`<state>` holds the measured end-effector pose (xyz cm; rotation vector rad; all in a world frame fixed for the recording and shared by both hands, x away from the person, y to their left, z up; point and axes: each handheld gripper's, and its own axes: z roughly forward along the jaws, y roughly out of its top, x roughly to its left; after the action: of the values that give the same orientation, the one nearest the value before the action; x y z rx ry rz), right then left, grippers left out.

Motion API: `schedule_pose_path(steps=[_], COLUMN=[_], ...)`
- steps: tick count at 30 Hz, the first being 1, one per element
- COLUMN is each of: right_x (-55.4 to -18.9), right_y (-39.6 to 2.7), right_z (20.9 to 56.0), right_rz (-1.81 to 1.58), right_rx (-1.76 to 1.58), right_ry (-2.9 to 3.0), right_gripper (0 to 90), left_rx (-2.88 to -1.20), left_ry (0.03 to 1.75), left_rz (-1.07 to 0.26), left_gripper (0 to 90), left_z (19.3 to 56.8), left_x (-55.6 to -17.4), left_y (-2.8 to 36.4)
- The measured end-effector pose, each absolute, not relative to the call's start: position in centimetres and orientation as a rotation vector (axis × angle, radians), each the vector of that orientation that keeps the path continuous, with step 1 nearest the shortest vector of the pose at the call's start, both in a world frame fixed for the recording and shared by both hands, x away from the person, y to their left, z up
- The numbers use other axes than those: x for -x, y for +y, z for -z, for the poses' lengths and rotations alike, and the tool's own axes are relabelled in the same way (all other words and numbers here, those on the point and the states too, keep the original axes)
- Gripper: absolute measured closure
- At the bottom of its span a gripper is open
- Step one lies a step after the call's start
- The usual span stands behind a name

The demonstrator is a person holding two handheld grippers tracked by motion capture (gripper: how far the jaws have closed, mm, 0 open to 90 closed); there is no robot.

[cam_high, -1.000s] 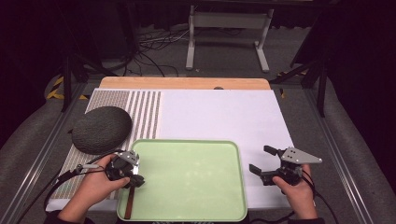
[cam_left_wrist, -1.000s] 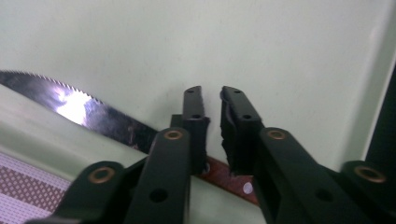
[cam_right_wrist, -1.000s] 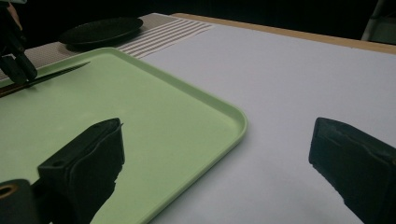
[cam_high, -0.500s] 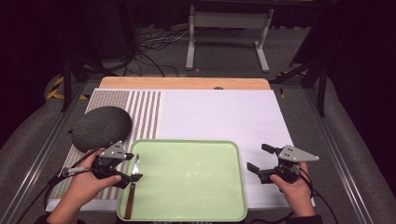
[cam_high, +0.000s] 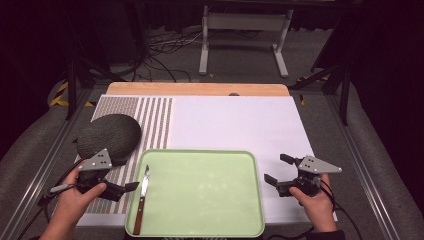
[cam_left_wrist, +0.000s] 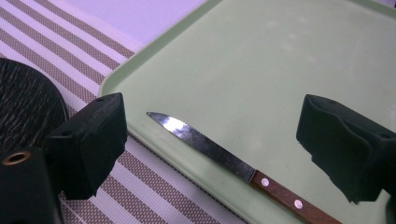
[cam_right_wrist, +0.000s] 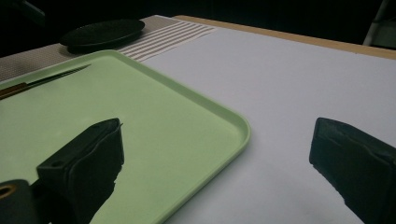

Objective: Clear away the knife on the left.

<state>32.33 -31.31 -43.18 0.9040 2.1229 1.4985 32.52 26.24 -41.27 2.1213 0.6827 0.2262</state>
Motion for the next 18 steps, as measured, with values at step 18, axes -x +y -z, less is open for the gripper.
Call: schedule_pose_path(steps=[18], right_x=[-32.5], right_y=[-31.1], right_z=[43.4], right_rz=[-1.501], right_rx=[-0.901], right_ry=[2.119], right_gripper=[3.9], left_rx=[-1.931], left_ry=[0.605], left_rz=[-0.306], left_gripper=[5.5], left_z=[43.9], left_x=[-32.4], left_y=[29.2])
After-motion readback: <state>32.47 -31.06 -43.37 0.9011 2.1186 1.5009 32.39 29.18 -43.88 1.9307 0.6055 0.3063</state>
